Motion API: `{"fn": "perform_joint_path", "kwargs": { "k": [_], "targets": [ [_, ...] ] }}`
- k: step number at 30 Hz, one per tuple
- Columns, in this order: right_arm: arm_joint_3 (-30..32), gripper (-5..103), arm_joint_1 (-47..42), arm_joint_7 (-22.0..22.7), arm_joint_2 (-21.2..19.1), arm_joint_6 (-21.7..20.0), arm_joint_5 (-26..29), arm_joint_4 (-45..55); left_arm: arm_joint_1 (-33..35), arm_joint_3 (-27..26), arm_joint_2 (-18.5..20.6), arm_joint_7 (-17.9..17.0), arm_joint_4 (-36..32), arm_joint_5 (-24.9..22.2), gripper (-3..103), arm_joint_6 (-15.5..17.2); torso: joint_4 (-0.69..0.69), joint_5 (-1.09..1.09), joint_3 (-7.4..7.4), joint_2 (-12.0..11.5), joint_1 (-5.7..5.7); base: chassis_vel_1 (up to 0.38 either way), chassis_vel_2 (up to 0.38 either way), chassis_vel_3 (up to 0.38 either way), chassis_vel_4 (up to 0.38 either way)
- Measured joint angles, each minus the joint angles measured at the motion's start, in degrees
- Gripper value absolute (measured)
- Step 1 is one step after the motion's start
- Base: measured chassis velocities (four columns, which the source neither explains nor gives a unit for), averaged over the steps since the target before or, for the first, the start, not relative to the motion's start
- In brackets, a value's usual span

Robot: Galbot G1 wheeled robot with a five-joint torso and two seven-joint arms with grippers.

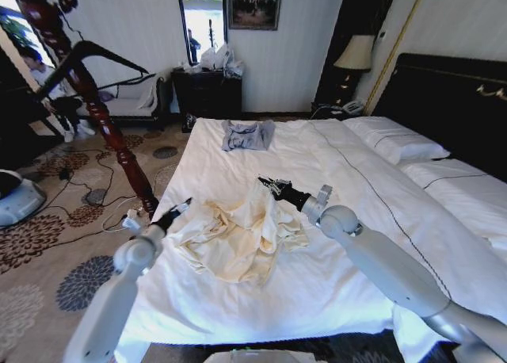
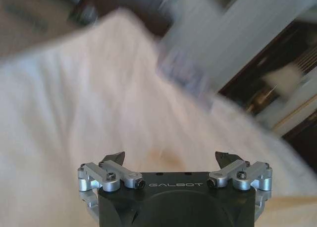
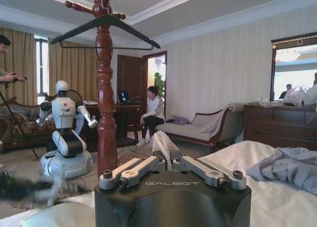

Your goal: Pick up the clothes from the bed and hang them on the clothes hanger.

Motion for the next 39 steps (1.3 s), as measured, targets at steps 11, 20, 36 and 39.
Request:
{"fn": "perform_joint_path", "kwargs": {
  "k": [11,20,36,39],
  "targets": [
    [-0.3,1,-0.3,-0.5,0.7,0.9,-1.2,-1.2,-1.3,3.4,-4.6,-5.6,1.5,-2.8,100,7.4,0.01,0.0,-0.01,0.0,-0.01,0.0,0.0,0.0,0.0],
    [0.1,1,-0.9,-1.4,1.2,2.2,-2.3,-2.3,-0.9,2.2,-7.2,-4.6,1.5,-5.1,62,6.1,0.02,0.0,-0.01,0.0,-0.01,0.0,0.0,0.0,0.0],
    [2.2,1,-2.7,-1.5,0.1,3.3,-2.9,-1.5,-3.7,1.5,-1.5,8.0,3.3,-8.0,8,-2.9,0.02,-0.03,-0.01,0.0,-0.01,0.0,0.0,0.0,0.0],
    [3.1,1,-3.0,-1.3,-0.3,3.4,-2.9,-1.0,-7.4,2.0,2.7,9.5,4.4,-9.1,1,-3.9,0.03,-0.03,0.0,0.0,-0.01,0.0,0.0,0.0,0.0]
  ]
}}
